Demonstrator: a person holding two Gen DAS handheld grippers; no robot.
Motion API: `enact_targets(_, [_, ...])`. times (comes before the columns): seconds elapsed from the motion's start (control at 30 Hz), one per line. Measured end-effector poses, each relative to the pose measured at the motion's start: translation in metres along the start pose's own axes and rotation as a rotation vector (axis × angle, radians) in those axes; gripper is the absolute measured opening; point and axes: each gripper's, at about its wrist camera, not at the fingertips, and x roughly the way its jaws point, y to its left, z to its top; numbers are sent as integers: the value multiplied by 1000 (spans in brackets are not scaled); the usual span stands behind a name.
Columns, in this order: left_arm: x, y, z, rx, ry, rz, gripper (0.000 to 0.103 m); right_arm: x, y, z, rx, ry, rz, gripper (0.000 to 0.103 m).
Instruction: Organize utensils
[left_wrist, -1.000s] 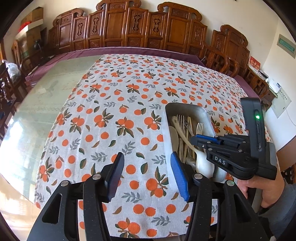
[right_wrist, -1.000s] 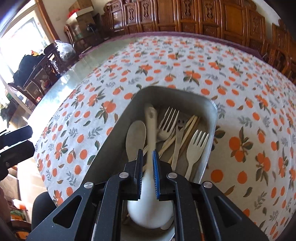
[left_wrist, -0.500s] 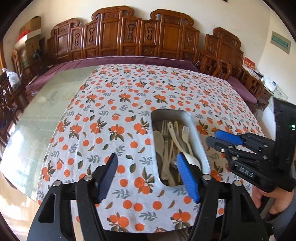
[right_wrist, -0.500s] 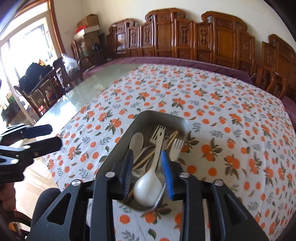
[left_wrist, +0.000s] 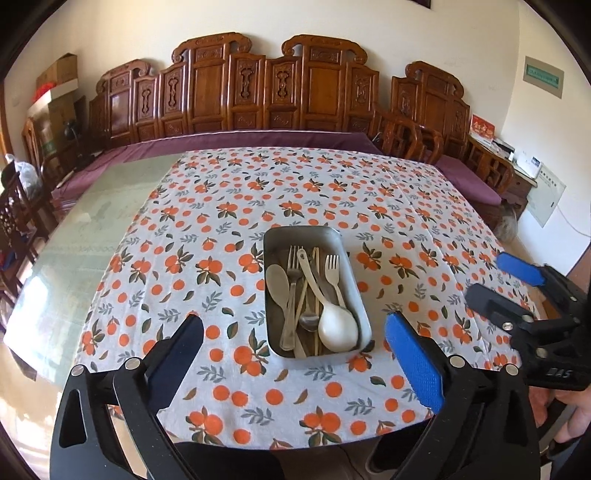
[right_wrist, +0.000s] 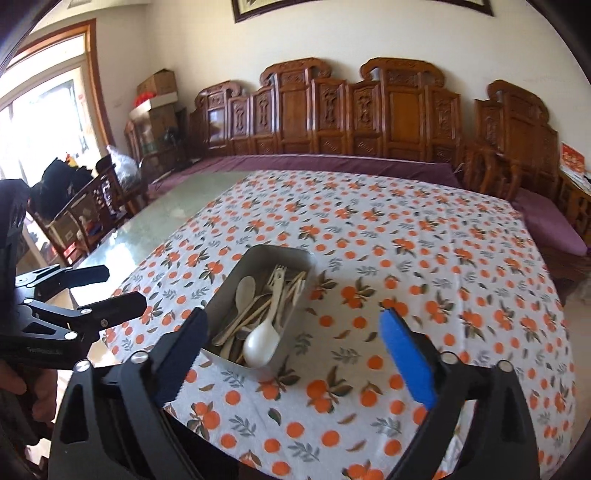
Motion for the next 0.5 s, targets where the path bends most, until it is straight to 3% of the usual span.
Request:
enact_targets(0.27, [-22,-21,-8,14,-16,18,95,-50,-16,-13,50,-54,-74,100])
enact_targets(0.5, [-55,-41,-7,23,-92,2,95,-105,-25,-10,70,-167,-138,100])
